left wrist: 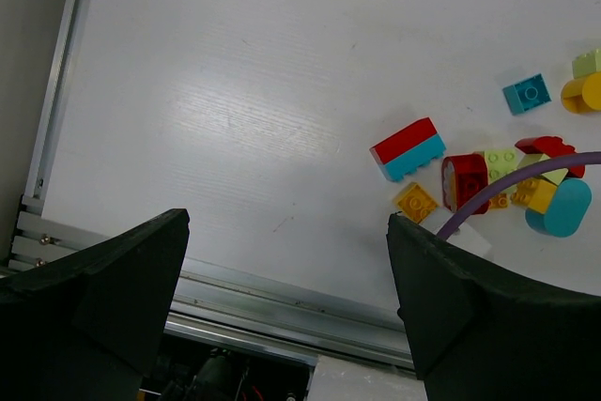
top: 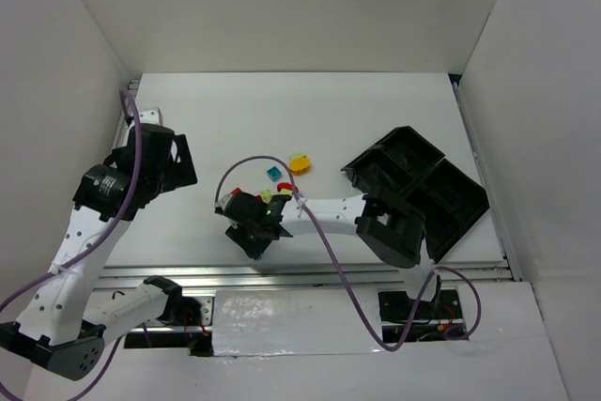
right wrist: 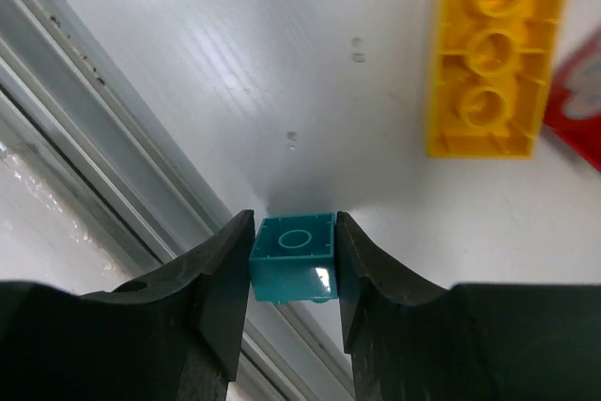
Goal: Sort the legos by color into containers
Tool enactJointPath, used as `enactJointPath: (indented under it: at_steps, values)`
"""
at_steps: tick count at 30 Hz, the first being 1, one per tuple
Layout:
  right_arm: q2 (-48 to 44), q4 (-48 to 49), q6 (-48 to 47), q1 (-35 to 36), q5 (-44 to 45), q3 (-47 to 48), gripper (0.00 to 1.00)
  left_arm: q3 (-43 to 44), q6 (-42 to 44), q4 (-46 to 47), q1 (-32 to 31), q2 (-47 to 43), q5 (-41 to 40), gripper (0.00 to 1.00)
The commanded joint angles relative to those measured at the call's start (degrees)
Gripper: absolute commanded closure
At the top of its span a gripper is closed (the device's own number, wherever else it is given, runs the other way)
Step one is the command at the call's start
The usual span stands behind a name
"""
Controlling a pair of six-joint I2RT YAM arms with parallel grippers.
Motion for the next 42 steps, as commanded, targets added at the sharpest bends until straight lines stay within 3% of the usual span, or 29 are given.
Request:
enactJointPath:
  at_steps: [1, 8, 12, 17, 23, 26, 27, 28, 30, 31, 36, 41, 42]
  values:
    - [-5.5, -1.4, 4.5, -2.0, 5.0, 0.6, 1.00, 0.3, 0.5, 1.6, 0.4, -0.1, 0.4, 0.00]
    - [-19.6, -5.8, 12.5, -16.7, 7.7, -3.0, 1.00, -0.6, 0.4, 2.6, 0.4, 0.1, 1.4, 0.01]
    - [-24.5, -11.0, 14.7, -25.4, 14.8, -2.9, 1.00, -0.9, 0.2, 3.2, 0.4, 0.7, 2.8, 0.01]
    - [-24.6, -17.5, 18.7, -40.9, 20.5, -2.0, 1.00, -0.8, 0.4, 4.0, 0.4, 1.3, 4.7, 0.01]
    - [-25.6, -19.2, 20.5, -51.5, 24.4, -3.9, 1.00, 0.1, 1.1, 4.0, 0.4, 2.4, 6.4, 0.00]
    - [-26.3, -17.9, 20.0, -53.0, 23.1, -5.2, 0.86, -0.4, 1.2, 4.2, 0.4, 2.3, 6.7, 0.01]
    - [-26.2, -17.6, 19.9, -53.2, 22.8, -5.8, 0.75, -0.8, 1.2, 4.6, 0.5, 2.3, 7.1, 0.01]
    - [-26.1, -17.5, 20.0, -53.2, 22.8, -6.1, 0.48, -1.1, 1.1, 4.9, 0.4, 2.3, 7.3, 0.01]
    - [-25.7, -17.4, 20.0, -53.1, 22.5, -6.7, 0.41, -1.5, 0.9, 5.1, 0.4, 2.7, 8.0, 0.00]
    - [-25.5, -17.4, 20.0, -53.1, 22.5, -6.7, 0.32, -1.4, 0.8, 4.8, 0.4, 2.8, 8.2, 0.00]
    - [-26.7, -17.9, 19.1, -51.2, 22.3, -4.1, 0.21, -1.3, 0.8, 5.1, 0.4, 3.5, 8.6, 0.01]
    - [-23.1, -17.8, 16.2, -39.6, 20.9, 3.9, 0.20, -2.0, -0.3, 6.1, 0.4, 4.2, 9.5, 0.01]
    - [-22.3, -15.6, 13.7, -38.0, 16.4, 4.6, 0.20, -2.1, -0.5, 6.5, 0.4, 4.8, 9.9, 0.01]
